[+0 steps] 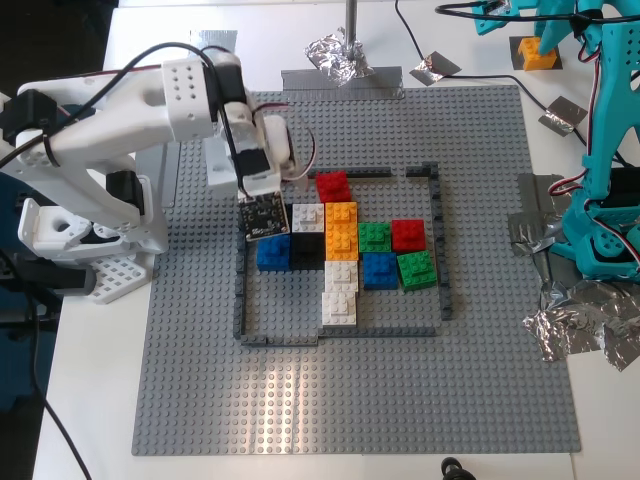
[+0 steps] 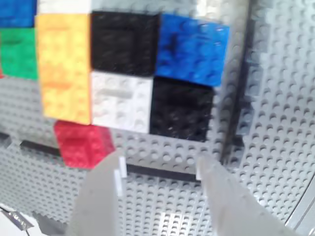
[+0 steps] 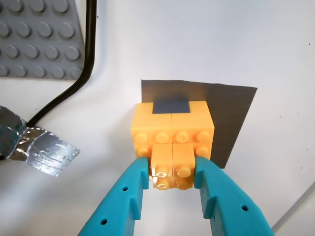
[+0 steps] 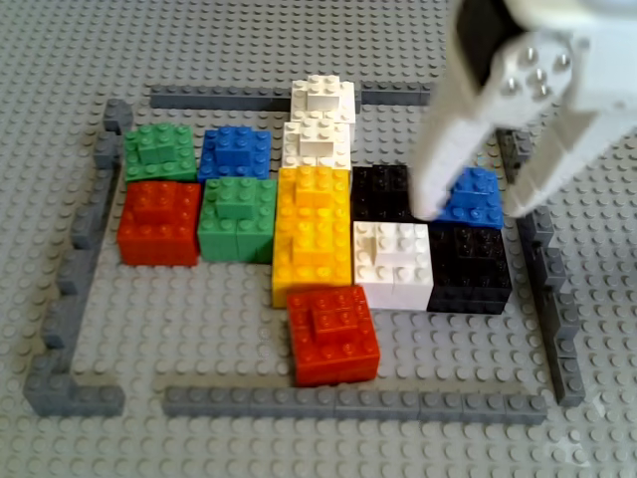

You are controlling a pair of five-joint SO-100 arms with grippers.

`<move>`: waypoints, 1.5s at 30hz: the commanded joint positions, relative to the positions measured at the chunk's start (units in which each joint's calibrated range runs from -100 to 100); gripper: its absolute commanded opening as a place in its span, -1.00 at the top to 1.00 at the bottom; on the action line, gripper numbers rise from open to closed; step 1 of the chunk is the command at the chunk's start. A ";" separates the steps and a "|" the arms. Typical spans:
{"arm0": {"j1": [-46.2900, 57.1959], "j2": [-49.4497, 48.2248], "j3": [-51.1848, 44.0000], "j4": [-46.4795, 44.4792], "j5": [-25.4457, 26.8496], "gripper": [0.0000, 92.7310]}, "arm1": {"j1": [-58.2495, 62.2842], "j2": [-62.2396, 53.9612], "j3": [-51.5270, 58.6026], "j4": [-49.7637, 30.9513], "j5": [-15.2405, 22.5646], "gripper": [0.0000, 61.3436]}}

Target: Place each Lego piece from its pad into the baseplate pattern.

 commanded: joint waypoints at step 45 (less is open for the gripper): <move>-8.63 -37.06 30.64 1.42 2.70 1.00 | -69.41 18.97 -30.86 -0.44 1.13 0.99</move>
